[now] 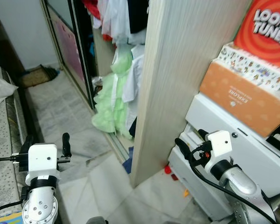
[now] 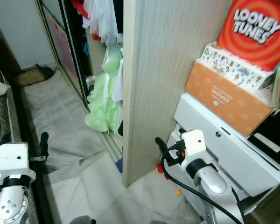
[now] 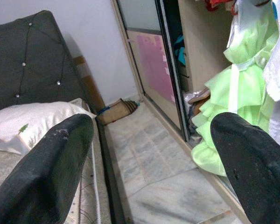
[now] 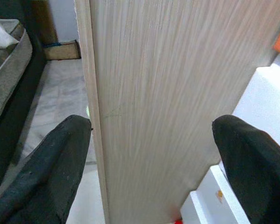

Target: Clean up the room

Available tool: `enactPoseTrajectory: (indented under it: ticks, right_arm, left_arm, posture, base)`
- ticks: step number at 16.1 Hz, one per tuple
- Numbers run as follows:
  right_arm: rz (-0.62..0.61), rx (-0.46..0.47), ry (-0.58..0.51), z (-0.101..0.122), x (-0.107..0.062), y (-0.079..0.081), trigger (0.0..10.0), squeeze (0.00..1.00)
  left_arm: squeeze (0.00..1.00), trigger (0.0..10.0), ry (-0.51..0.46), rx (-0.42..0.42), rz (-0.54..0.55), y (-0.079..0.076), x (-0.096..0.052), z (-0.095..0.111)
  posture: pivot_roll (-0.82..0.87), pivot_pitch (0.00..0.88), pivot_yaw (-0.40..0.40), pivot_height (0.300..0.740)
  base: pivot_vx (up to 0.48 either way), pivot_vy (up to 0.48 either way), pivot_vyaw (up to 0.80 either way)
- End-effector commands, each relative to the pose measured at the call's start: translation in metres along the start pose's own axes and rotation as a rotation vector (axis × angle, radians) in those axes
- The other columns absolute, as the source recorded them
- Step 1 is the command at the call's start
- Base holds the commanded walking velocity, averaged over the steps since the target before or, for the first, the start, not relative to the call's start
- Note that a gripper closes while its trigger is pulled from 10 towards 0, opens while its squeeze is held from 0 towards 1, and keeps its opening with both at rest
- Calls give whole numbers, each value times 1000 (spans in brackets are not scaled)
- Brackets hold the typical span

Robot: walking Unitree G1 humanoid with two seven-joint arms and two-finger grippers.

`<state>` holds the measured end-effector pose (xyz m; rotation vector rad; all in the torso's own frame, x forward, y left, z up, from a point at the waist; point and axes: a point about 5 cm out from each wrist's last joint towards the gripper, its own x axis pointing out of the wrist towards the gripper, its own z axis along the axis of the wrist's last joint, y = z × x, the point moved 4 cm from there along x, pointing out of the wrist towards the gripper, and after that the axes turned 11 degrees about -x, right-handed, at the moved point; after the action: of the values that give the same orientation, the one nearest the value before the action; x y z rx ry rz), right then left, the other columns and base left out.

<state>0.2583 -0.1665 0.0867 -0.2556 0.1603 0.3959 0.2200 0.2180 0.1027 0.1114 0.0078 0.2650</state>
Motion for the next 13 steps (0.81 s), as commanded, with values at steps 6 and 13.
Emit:
enactPoseTrajectory:
  ticks: [6,13]
  right_arm:
    - [162,-11,22,-2,-2,6,10000,0]
    - [720,34,168,-21,-38,43,10000,0]
  left_arm:
    - [0,10000,10,14,-17,-3,0,-2]
    - [0,10000,13,6,-38,-7,2,-3]
  posture:
    - [-49,0,-35,740]
    - [-50,0,-43,740]
  base:
    - [0,0,751]
    - [0,0,800]
